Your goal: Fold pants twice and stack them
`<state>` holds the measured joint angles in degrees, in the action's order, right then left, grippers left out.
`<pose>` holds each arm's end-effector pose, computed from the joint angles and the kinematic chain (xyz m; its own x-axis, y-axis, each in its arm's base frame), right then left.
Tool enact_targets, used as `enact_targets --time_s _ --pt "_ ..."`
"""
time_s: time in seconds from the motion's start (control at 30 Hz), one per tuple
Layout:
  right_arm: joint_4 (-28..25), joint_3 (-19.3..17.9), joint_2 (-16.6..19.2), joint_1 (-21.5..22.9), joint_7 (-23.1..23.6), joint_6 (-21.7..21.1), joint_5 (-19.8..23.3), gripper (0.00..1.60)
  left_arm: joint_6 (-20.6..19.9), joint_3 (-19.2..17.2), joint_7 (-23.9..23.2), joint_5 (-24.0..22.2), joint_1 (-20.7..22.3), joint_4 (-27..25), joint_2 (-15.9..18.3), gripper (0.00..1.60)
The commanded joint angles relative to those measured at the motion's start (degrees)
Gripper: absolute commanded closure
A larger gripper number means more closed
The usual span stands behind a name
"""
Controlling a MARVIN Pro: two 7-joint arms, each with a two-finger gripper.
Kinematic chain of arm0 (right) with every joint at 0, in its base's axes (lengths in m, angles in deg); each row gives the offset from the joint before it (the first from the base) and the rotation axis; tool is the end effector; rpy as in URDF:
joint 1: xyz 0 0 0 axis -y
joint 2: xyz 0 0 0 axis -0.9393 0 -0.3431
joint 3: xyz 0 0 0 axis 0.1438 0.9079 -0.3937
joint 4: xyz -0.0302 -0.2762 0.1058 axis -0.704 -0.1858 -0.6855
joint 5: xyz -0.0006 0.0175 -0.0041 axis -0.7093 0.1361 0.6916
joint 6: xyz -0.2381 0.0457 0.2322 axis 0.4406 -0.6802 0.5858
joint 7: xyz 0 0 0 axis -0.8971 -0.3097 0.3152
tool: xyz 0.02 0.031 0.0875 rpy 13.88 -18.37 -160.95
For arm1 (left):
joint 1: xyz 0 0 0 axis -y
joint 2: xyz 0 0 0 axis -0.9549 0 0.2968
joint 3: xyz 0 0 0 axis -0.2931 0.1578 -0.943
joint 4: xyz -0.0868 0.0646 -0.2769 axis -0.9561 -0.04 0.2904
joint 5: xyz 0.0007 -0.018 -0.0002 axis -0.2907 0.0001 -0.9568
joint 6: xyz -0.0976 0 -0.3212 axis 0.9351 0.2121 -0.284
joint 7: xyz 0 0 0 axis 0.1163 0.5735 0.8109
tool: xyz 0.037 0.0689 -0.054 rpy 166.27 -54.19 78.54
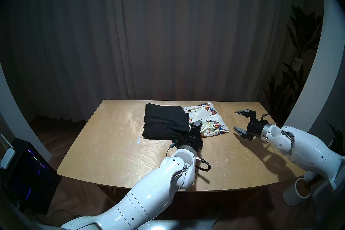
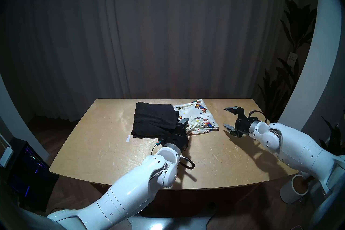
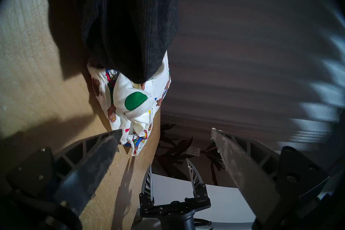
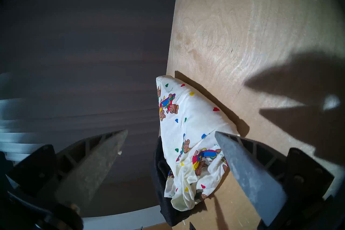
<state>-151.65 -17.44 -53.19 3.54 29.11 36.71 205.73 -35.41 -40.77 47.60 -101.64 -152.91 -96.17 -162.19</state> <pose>0.4567 -0.1898 -0.3072 0.4415 -0.8968 -0.0304 -0.3104 -0.1208 -0.9429 0.3828 -0.2474 -0.3367 0.4409 0.8887 -0.1260 0.2086 0.0351 0.9774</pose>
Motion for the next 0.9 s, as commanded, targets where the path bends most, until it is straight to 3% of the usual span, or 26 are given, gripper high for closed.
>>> enact_targets --time_s 0.0,0.87 --pt "0.6 -0.8 -0.1 1.1 0.6 -0.5 0.2 0.00 0.3 0.0 -0.4 0.4 1.4 -0.7 -1.5 0.00" --pt "3.3 -1.0 -2.0 2.3 0.6 -1.5 0.4 0.00 0.1 -0.4 -0.3 0.8 1.2 -0.7 -1.8 0.00"
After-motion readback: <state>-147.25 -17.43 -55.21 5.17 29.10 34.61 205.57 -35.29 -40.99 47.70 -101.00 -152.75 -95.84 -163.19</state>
